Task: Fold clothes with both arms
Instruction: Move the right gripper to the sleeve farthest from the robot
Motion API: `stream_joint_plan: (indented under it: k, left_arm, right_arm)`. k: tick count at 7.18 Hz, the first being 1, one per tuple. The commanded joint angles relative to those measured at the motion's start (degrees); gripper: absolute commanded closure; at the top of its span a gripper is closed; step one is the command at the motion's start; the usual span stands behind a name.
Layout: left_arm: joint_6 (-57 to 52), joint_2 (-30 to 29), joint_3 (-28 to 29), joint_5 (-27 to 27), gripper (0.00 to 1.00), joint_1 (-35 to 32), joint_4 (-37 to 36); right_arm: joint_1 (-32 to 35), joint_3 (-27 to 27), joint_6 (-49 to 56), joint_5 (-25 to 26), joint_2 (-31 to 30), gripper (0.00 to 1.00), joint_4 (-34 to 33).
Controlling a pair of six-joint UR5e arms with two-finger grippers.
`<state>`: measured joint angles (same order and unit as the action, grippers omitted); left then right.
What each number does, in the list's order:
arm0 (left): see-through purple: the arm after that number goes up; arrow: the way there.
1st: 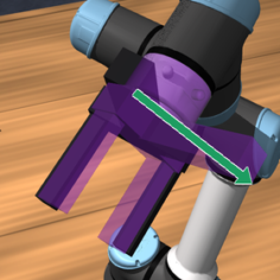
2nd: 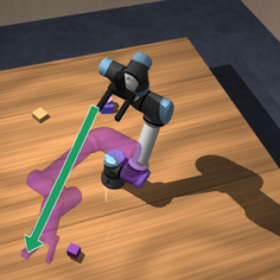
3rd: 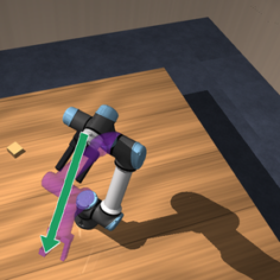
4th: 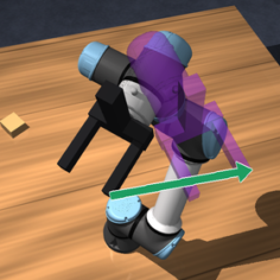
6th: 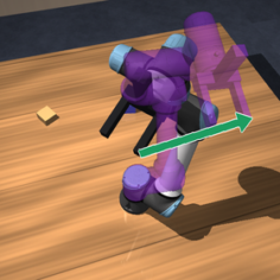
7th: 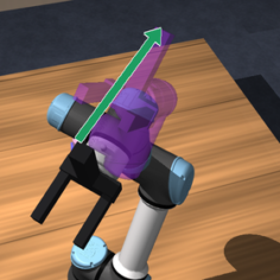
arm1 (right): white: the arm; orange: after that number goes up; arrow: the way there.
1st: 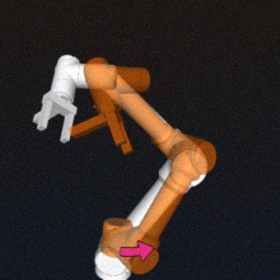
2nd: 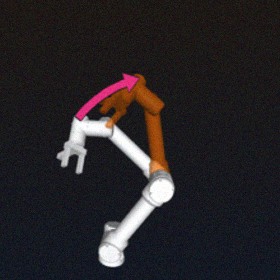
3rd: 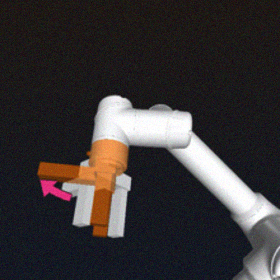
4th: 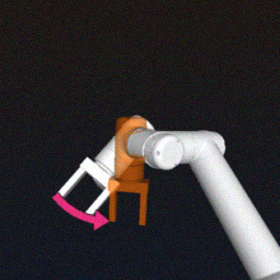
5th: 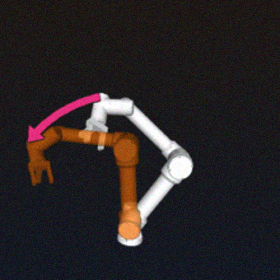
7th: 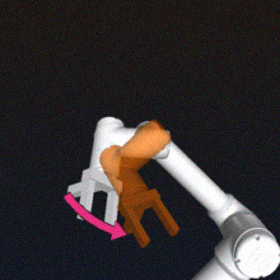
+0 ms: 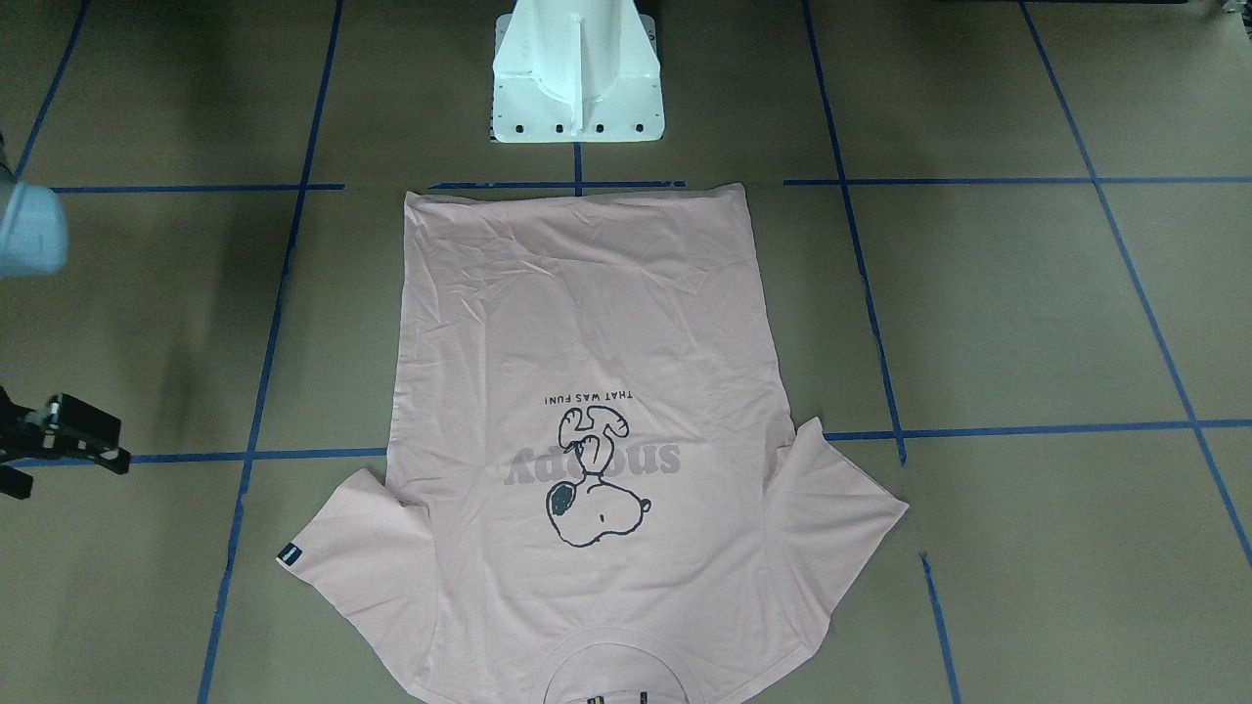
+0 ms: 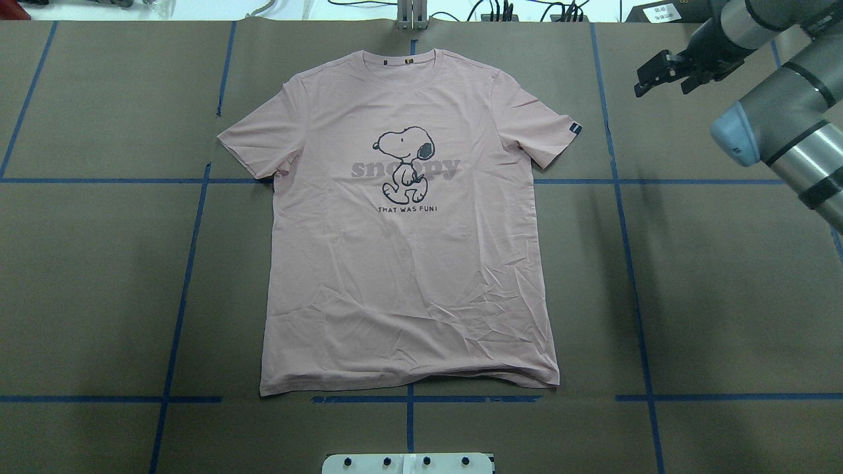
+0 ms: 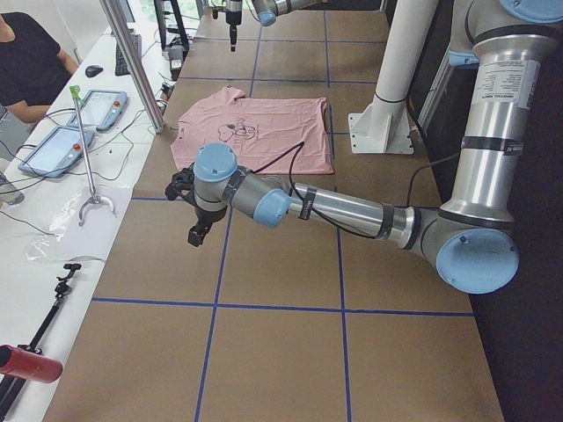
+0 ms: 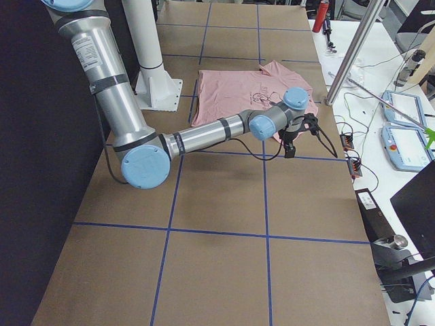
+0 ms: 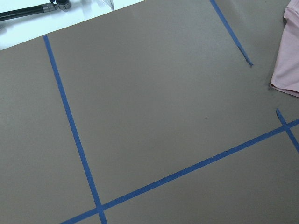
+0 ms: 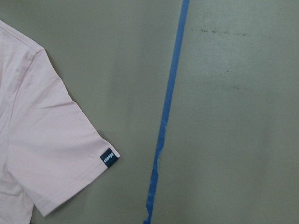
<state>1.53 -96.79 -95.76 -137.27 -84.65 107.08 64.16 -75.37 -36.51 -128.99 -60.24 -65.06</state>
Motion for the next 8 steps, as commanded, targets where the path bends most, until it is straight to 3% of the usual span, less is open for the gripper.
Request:
stream_joint_plan:
  k: [1, 3, 4, 5, 8]
  left_arm:
    - [3.37, -1.47, 0.22, 0.08, 0.0, 1.33, 0.15]
    - [6.44, -3.48, 0.13, 1.03, 0.0, 1.33, -0.03]
    - [8.29, -5.32, -0.04, 5.92, 0.0, 2.03, -0.12]
    - [9.09, -5.78, 0.22, 7.45, 0.0, 3.52, -0.12]
    - [9.19, -5.96, 0.31, 7.37, 0.0, 3.71, -0.12]
  right_arm:
    - [-5.43, 10.55, -5.23, 6.78, 5.2, 0.01, 10.18]
    - [-8.86, 15.5, -5.23, 9.7, 7.77, 0.01, 10.48]
    - [-9.75, 16.56, -5.15, 10.24, 8.04, 0.02, 10.57]
    - [-10.28, 17.35, -5.15, 10.42, 8.12, 0.05, 10.48]
    - [-10.46, 19.29, -5.06, 10.78, 9.79, 0.15, 10.3]
